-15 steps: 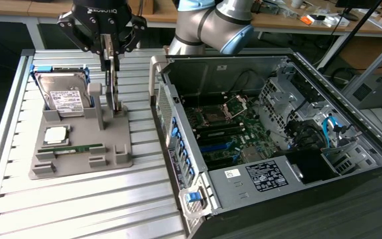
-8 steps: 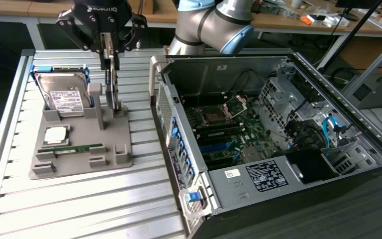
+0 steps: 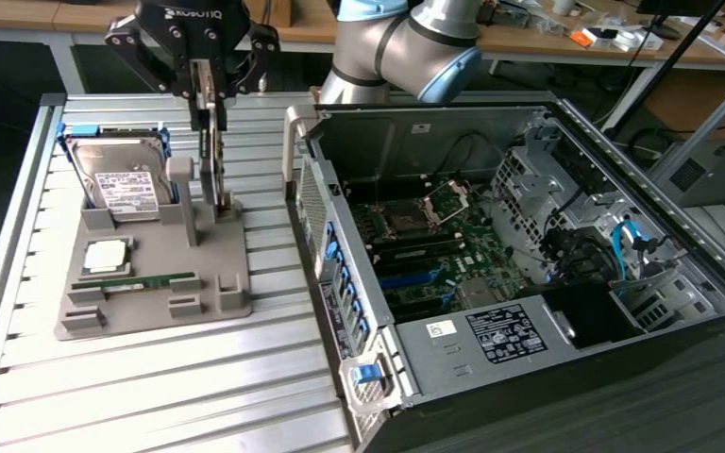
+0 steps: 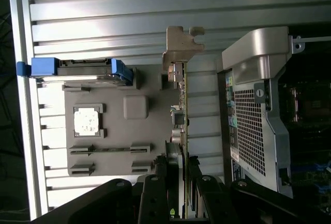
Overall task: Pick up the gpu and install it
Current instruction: 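Pick up the gpu and move the gpu toward the slot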
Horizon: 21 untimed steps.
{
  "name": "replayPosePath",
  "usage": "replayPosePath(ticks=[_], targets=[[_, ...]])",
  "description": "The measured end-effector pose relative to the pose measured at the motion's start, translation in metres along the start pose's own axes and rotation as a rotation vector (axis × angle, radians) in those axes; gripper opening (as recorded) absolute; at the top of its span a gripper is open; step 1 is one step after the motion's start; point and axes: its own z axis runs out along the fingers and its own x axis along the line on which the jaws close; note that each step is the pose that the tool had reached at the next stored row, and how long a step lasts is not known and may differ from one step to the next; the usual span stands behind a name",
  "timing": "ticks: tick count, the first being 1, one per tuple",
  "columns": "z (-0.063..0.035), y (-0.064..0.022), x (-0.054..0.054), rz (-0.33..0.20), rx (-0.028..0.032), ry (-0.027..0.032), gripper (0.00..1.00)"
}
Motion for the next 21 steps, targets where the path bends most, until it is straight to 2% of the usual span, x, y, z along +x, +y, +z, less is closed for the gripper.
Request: replayPosePath(ticks=[21], targets=[[-0.0148,0.0006,0.000,0.000,-0.0006,0.0000,0.27]])
